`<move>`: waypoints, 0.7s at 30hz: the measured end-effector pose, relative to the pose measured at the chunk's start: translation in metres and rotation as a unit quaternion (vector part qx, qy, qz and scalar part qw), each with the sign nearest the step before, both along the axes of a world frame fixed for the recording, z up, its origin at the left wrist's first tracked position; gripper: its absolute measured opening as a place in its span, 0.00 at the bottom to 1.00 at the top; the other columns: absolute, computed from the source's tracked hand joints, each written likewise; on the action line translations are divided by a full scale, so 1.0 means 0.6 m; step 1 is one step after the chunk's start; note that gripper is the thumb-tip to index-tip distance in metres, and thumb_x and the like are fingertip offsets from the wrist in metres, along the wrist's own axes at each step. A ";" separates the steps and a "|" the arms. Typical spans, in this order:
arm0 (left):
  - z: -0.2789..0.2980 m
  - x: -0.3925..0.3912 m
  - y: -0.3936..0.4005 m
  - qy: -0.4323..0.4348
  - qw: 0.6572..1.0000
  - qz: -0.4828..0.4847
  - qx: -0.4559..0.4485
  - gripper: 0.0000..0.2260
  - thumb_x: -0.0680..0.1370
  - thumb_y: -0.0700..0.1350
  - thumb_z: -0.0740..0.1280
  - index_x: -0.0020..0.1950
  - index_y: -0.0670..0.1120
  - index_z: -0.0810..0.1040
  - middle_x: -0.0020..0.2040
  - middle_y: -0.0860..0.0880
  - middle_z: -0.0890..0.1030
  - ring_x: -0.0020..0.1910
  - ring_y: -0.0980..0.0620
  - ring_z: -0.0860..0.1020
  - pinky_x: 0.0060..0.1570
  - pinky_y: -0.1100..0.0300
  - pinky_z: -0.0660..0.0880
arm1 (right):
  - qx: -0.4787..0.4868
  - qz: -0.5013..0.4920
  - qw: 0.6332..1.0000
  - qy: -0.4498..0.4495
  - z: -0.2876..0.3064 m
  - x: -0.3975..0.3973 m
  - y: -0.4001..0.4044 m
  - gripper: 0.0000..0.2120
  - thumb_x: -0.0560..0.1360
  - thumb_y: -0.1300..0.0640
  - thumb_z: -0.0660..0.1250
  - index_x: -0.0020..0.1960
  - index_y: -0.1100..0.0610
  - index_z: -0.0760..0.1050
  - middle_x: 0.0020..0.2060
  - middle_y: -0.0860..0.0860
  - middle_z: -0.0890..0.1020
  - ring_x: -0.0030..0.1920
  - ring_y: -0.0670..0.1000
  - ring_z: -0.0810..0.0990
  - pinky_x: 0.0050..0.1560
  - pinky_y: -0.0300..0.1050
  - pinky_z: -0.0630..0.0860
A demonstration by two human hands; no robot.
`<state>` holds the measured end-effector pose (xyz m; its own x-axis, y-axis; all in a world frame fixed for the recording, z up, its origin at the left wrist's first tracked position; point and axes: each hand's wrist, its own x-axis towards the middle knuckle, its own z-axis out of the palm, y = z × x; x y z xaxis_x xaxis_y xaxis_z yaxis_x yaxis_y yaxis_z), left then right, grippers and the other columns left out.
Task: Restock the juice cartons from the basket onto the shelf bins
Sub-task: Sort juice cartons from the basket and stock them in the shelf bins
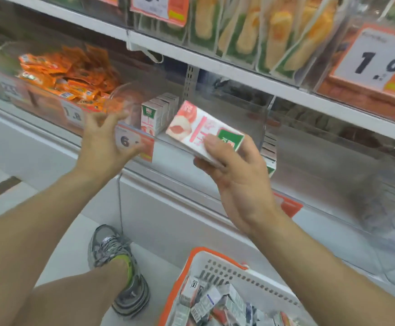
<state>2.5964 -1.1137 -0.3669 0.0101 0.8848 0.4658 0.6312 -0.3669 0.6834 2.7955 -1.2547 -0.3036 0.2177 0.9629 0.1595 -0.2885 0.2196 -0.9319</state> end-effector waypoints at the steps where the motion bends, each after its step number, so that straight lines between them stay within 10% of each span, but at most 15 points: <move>1: -0.002 0.003 0.007 -0.012 1.000 -0.001 -0.001 0.34 0.66 0.49 0.80 0.70 0.50 0.72 0.66 0.39 0.67 0.65 0.45 0.70 0.64 0.59 0.65 | 0.009 -0.018 0.999 -0.042 0.010 -0.015 0.043 0.23 0.66 0.59 0.76 0.59 0.60 0.75 0.50 0.57 0.85 0.49 0.54 0.84 0.50 0.50 0.81; 6: -0.009 0.016 0.025 -0.076 0.997 0.012 0.006 0.42 0.64 0.49 0.82 0.74 0.53 0.66 0.67 0.44 0.67 0.63 0.48 0.70 0.61 0.64 0.64 | 0.003 -0.078 0.941 -0.330 0.022 -0.027 0.222 0.21 0.63 0.56 0.82 0.52 0.53 0.78 0.43 0.50 0.85 0.42 0.42 0.82 0.47 0.53 0.83; 11: -0.050 0.002 0.038 -0.073 0.997 0.012 -0.038 0.45 0.64 0.50 0.82 0.76 0.53 0.62 0.67 0.45 0.69 0.67 0.44 0.70 0.66 0.49 0.69 | -0.022 -0.054 0.846 -0.529 0.003 -0.047 0.337 0.22 0.62 0.52 0.81 0.52 0.48 0.75 0.39 0.41 0.78 0.36 0.39 0.76 0.33 0.29 0.71; 21: -0.062 -0.011 0.039 -0.105 0.993 -0.021 -0.040 0.40 0.70 0.48 0.78 0.74 0.60 0.60 0.66 0.50 0.70 0.63 0.52 0.71 0.54 0.58 0.70 | 0.006 -0.071 0.786 -0.614 -0.065 -0.089 0.430 0.36 0.56 0.45 0.82 0.58 0.55 0.73 0.52 0.51 0.80 0.50 0.49 0.78 0.46 0.41 0.76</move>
